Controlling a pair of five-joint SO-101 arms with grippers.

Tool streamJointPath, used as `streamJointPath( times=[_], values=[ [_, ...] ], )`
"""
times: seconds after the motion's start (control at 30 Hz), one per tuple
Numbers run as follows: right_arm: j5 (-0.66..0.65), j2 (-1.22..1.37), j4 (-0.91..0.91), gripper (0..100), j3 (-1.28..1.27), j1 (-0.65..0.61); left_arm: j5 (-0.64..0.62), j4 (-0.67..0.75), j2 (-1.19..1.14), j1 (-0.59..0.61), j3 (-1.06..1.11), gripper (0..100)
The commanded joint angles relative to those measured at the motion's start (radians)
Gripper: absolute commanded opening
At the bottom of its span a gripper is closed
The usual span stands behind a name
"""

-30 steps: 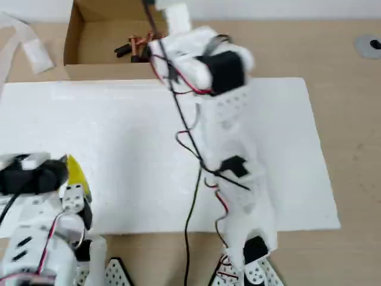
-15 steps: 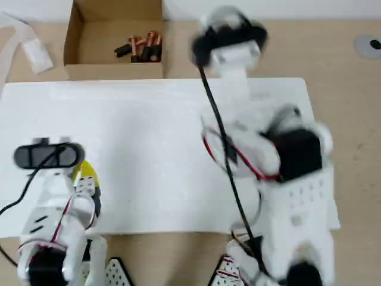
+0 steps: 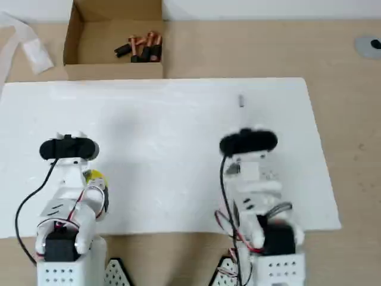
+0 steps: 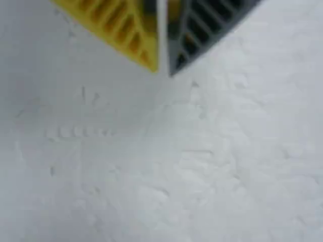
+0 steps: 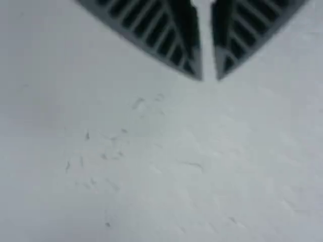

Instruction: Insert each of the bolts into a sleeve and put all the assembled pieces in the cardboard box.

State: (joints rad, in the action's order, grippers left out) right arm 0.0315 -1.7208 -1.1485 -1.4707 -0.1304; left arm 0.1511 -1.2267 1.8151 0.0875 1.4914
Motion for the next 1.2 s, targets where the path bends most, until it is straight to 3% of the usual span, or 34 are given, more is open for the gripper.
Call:
streamJointPath(
  times=[0.0, 1.17],
  values=[
    [-0.041, -0.217, -0.005, 0.9, -0.142, 0.041, 0.006, 0.017, 0.007, -0.006, 0.054, 1],
    [-0.040, -0.200, -0.043, 0.9, -0.180, 0.041, 0.009, 0.021, 0.007, -0.006, 0.114, 1]
  ],
)
